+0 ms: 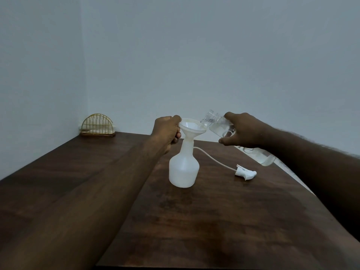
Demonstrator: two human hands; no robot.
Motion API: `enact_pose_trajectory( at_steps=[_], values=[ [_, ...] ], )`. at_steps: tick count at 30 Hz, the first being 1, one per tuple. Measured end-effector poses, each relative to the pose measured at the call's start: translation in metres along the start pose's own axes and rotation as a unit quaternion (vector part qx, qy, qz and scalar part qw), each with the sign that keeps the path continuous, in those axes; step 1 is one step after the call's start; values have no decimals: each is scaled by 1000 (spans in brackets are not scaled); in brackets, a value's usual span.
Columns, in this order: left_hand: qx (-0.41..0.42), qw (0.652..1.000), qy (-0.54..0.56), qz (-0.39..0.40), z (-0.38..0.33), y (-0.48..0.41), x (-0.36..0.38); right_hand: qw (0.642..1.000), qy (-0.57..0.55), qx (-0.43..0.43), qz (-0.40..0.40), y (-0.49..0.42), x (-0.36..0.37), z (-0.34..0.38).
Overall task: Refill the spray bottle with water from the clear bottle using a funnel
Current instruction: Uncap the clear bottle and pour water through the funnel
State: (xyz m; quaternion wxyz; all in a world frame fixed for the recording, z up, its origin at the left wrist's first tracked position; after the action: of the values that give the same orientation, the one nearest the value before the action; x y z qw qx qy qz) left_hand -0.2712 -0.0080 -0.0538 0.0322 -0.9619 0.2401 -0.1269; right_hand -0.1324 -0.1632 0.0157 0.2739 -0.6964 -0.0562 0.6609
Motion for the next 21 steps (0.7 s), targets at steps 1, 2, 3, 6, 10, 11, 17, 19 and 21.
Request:
enact_pose_trajectory(
  at_steps=[1,2,3,6,10,11,17,19,21],
  values=[
    [-1,1000,-1,-1,0,0,0,1000,1,0,0,0,-1,0],
    [-1,1000,-1,-2,0,0,-1,1000,1,0,0,0,-1,1],
    [0,1000,-2,-3,0,0,-1,1000,2,-1,0,0,-2,1],
    [3,1000,-2,-4,-1,0,0,1000,6,-1,0,0,-3,2],
    [5,1000,-8,-5,-2,-1,0,1000,13,-1,1,0,-4,2],
    [6,1000,-9,-6,-2,-1,0,1000,14,-1,3,0,-4,2],
    [7,1000,-14,-6,-3,-1,0,1000,23,-2,3,-1,-5,2],
    [8,1000,-14,-6,-3,-1,0,1000,26,-2,3,-1,-5,3],
    [10,1000,-16,-7,-3,-2,0,999,32,-5,3,-1,-5,4]
  ],
)
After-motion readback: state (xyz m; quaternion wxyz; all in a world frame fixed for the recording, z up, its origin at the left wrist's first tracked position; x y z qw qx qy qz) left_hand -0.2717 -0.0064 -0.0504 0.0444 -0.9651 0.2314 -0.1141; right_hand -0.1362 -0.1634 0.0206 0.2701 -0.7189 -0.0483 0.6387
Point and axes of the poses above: each hand's wrist, its own y-axis away from the middle knuckle, its own x-axis out of the palm, z = x × y, the point moved 9 cm from there along -y, towards the middle knuckle, and after that the axes turned 4 degrees about -z, right-handed, at the moved point
